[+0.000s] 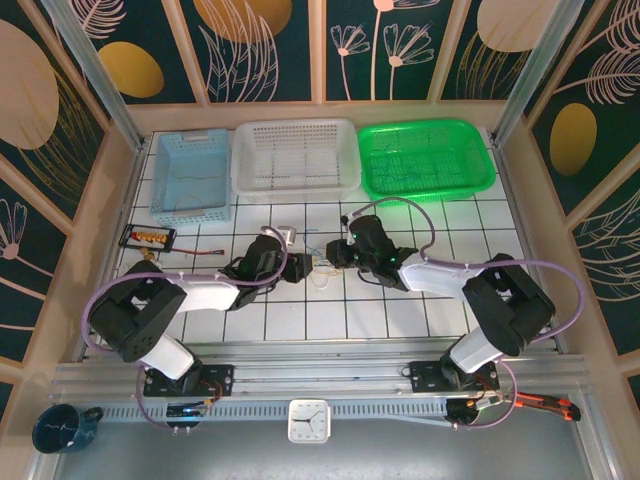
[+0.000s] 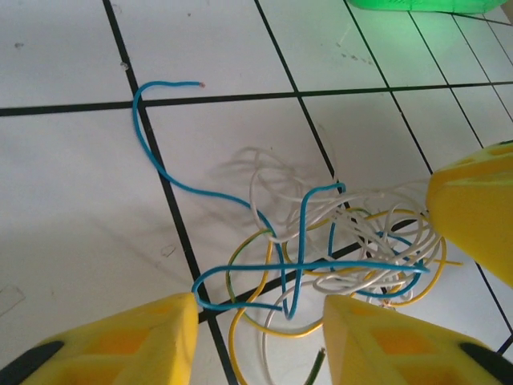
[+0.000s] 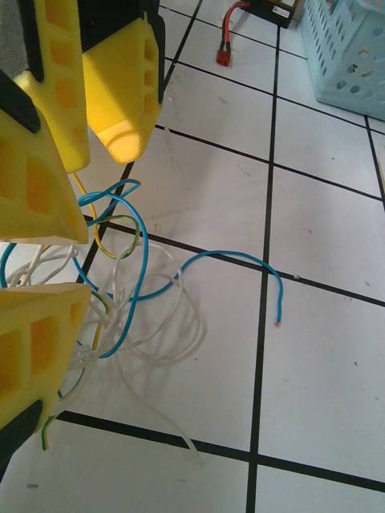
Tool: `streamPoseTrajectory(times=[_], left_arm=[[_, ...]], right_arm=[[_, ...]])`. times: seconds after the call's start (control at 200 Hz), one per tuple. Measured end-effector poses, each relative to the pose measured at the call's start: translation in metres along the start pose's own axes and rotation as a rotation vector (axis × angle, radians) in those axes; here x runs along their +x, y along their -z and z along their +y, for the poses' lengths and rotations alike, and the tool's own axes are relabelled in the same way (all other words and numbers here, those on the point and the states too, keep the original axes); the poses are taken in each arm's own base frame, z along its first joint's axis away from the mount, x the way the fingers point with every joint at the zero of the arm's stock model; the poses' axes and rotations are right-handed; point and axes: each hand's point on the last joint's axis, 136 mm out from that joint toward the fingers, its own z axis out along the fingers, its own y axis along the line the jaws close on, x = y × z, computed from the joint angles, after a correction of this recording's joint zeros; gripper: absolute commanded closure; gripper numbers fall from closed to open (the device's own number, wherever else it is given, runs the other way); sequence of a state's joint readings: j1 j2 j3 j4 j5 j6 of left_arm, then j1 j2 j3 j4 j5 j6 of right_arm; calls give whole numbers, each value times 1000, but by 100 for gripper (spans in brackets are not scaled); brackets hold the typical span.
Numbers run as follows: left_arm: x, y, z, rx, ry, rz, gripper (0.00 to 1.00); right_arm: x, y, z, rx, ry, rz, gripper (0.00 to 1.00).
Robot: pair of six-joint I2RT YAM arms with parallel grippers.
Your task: Untangle the cables
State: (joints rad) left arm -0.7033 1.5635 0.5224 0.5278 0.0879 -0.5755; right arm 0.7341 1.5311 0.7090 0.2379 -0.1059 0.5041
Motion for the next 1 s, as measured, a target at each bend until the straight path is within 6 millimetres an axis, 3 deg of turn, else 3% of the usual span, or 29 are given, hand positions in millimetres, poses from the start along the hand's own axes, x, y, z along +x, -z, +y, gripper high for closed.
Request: streamPoseTrajectory(times=[0.195,0.39,0.631,0.856,1.001], left_arm=[[-4,-6,-2,2,-11,-2,76],[-4,-9,-2,1,-26,1,100],[-21,-3,-16,33,-33,-29,100],[-64,22,-59,167,-20,-120,100],[-85,38,-82,241,-7,-164,100]], right_arm=[[1,-2,-3,-1,-7,1,80],[2,-5,-6,-2,-13,6,81],[8,-9,-19,15,-34,15,82],[8,-10,-22,15,-54,10,82],[9,-10,-24,19,-58,13,77]])
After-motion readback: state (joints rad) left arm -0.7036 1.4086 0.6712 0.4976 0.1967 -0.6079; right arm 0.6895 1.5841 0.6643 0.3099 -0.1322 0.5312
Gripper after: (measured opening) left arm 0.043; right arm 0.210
